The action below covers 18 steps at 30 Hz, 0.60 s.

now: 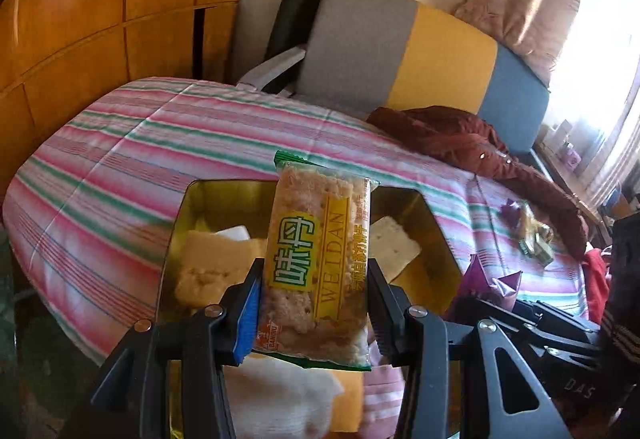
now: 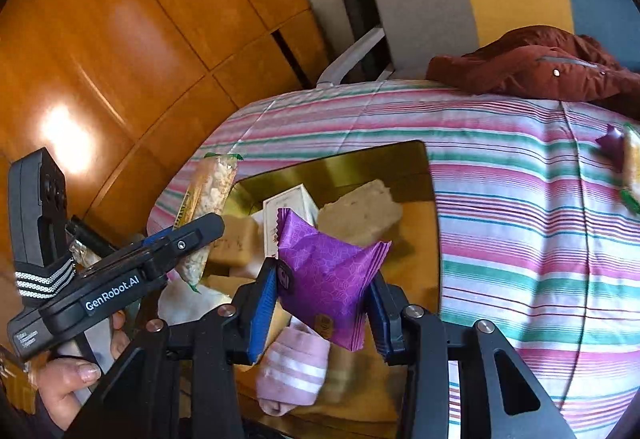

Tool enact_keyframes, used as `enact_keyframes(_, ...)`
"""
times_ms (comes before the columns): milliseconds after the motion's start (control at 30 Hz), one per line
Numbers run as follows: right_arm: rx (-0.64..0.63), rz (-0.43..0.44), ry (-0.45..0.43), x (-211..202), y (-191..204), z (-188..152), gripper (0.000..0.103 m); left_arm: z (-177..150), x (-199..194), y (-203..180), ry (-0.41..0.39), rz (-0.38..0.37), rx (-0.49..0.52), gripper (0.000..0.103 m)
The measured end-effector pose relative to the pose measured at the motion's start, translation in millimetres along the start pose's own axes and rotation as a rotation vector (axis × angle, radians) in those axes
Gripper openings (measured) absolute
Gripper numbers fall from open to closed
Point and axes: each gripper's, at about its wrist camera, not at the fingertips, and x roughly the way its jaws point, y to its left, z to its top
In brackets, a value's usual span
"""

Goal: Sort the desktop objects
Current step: 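Carry the snack packet and purple packet to the gold tray and release them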

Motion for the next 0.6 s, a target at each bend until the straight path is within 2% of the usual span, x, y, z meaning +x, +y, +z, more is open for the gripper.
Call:
enact_keyframes(133, -0.011, -0.007, 0.021, 10.7, 4.1, -1.2, 0.042, -5.3, 7.6, 5.9, 0.015, 0.025, -0.004, 0.048)
enact_keyframes(333, -0.020, -0.027, 0.052, 22.2, 8.7, -3.4, 0.046, -9.4, 13.1, 11.0, 0.046, 0.019, -0.028, 0.050)
enact_keyframes(600, -0.011, -0.044, 0.066, 26.9, 8.7, -6.6, 0.053, -9.7, 3.3, 10.6, 0.016, 0.026, -0.021, 0.053)
